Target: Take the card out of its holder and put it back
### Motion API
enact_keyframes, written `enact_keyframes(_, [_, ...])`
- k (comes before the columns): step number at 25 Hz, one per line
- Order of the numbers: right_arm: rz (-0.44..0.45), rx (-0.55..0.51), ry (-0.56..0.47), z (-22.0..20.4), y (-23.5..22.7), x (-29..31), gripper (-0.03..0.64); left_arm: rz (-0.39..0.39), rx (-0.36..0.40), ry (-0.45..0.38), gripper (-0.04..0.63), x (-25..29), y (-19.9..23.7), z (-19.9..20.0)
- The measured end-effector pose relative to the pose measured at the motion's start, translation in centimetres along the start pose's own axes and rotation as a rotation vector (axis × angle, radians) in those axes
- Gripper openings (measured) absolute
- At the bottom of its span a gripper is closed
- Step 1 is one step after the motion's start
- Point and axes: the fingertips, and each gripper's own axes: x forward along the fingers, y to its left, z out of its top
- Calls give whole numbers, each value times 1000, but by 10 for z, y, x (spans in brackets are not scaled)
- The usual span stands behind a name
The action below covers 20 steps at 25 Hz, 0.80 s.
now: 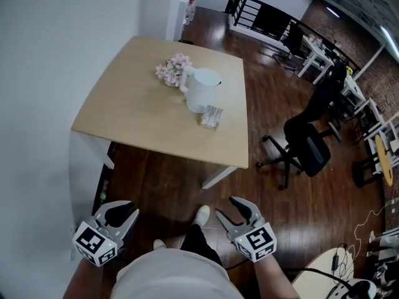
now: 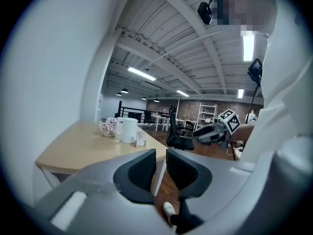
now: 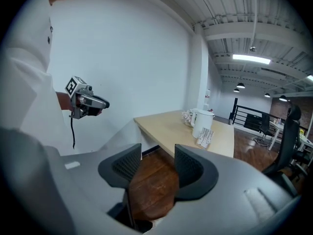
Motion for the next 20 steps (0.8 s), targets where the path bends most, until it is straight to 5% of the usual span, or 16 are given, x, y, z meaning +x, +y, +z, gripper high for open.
enact_keyframes(13, [38,-94,7,15,45,-21,213,-28,-31,-67,71,-17,-25,3])
enact_keyframes(20, [86,-97,0,23,51,-17,213,38,-23,-67,71,-37,-24,8])
